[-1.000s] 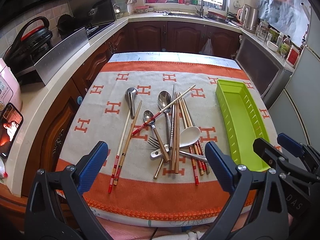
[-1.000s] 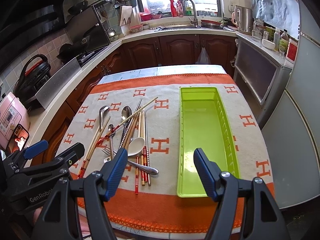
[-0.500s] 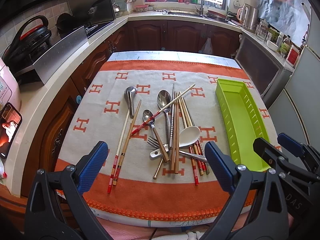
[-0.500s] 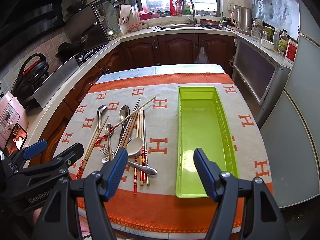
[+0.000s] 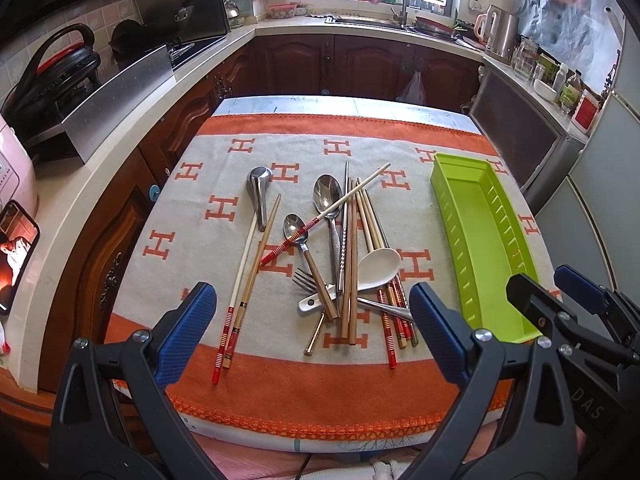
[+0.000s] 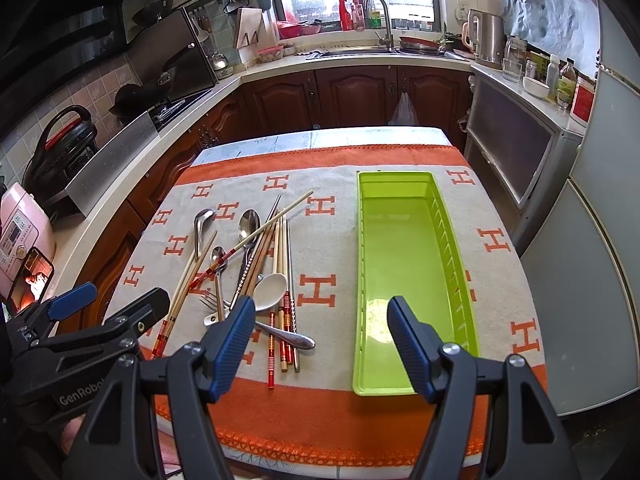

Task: Organize utensils

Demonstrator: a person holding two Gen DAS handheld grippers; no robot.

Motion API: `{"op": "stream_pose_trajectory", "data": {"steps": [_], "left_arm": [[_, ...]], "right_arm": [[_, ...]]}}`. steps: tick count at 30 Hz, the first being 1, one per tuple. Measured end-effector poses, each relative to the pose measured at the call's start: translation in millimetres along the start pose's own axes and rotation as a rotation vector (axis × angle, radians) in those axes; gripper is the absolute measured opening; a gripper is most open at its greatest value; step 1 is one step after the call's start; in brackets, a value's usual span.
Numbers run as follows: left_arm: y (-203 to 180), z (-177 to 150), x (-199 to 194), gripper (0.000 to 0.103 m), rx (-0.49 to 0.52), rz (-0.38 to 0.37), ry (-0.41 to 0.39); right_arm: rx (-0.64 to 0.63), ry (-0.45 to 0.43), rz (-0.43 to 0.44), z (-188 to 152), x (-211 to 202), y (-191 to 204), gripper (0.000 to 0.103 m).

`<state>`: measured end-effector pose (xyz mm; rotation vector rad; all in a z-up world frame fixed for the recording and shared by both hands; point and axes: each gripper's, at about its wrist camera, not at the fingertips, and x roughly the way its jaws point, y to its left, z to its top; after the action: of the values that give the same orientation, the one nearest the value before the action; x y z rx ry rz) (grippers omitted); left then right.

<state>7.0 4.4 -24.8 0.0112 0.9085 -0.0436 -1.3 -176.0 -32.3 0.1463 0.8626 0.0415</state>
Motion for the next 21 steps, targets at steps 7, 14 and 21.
{"op": "stream_pose_trajectory", "data": {"steps": [7, 14, 21], "left_arm": [[8, -1, 11, 0.097, -0.034, -0.027, 0.047], [15, 8, 22, 0.091, -0.004, -0.004, 0.051], [49, 32, 24, 0.082, -0.030, 0.049, 0.010]], "right_arm": [[-0.020, 0.017, 0.005, 3, 5, 7, 0.068], [-0.029, 0.021, 0.019, 17, 15, 11, 0.068], [0.010, 0.104, 0.101, 40, 48, 14, 0.067]]}}
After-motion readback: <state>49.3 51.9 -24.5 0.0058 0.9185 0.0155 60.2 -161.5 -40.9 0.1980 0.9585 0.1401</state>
